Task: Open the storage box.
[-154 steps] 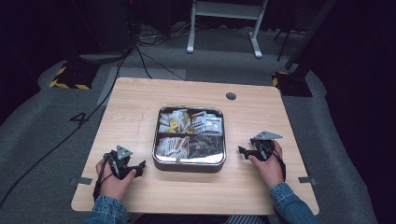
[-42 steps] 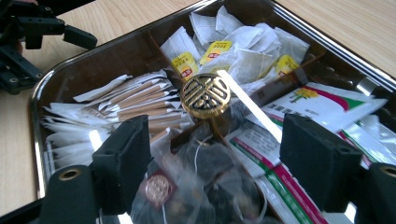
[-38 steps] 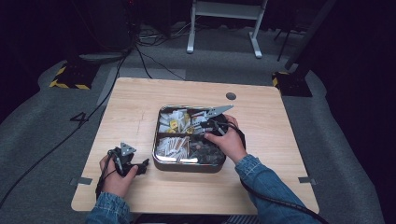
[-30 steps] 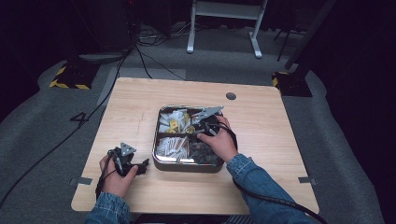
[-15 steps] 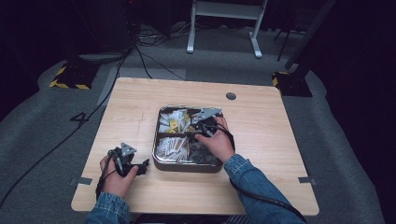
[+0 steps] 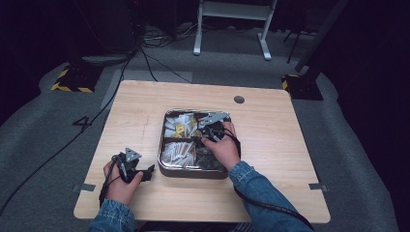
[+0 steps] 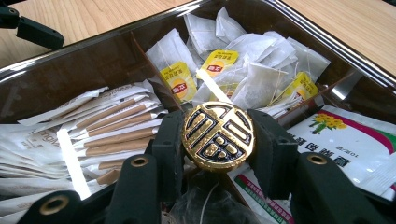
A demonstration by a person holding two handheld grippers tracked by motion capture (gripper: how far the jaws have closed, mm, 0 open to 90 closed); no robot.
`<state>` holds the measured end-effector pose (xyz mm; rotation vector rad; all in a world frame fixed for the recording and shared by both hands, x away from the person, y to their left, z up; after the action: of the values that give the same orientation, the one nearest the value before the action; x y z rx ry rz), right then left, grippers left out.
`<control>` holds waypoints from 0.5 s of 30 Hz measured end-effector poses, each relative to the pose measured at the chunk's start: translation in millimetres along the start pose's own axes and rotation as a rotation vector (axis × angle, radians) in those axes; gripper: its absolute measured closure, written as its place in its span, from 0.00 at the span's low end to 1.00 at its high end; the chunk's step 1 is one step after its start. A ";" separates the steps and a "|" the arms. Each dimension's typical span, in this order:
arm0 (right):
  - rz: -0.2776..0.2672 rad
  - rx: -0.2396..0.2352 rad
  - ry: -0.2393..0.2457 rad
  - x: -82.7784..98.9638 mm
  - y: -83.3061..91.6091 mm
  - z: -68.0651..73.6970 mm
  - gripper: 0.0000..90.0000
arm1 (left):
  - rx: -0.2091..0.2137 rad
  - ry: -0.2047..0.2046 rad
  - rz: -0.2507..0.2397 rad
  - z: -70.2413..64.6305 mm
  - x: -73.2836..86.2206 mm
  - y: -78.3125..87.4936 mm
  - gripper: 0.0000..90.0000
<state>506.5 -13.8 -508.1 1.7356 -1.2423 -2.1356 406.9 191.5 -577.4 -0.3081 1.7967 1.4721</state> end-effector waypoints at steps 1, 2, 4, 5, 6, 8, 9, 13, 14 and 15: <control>0.000 0.000 0.000 0.0 0.0 0.0 0.65 | 0.000 0.000 0.000 0.0 0.0 0.0 0.17; 0.000 0.002 -0.005 -0.5 0.2 0.3 0.65 | 0.001 0.000 0.000 0.0 0.0 0.0 0.17; 0.002 -0.001 -0.001 -1.3 0.6 0.4 0.65 | 0.000 0.000 0.001 0.0 0.0 0.0 0.17; 0.006 0.000 0.003 -1.5 1.0 0.3 0.65 | 0.000 0.000 0.001 0.0 0.0 0.0 0.17; 0.009 0.002 0.006 -2.1 1.3 0.4 0.65 | 0.001 0.000 0.001 0.0 0.0 0.0 0.17; 0.013 0.009 0.017 -4.3 2.6 0.6 0.65 | 0.001 0.000 0.001 -0.1 0.0 0.0 0.17; 0.015 0.010 0.019 -5.8 3.7 1.2 0.65 | 0.001 0.000 0.001 0.0 0.0 0.0 0.17; -0.009 0.005 0.023 -15.2 12.0 2.8 0.65 | 0.001 0.000 0.001 0.0 0.0 0.0 0.17; -0.018 0.000 0.020 -17.9 14.4 3.1 0.65 | 0.001 0.000 0.001 -0.1 0.0 0.0 0.17; -0.025 -0.004 0.017 -20.3 17.0 3.4 0.65 | 0.001 0.000 0.001 0.0 0.0 0.0 0.17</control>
<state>503.8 -11.9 -481.6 1.7732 -1.2180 -2.1304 406.9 191.5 -577.4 -0.3064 1.7974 1.4719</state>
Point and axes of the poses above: each handheld gripper's, and its own axes: y roughly backward along the jaws, x roughly out of its underside, z roughly to its left, the point moved 10 cm from there along -y, roughly forward along the jaws
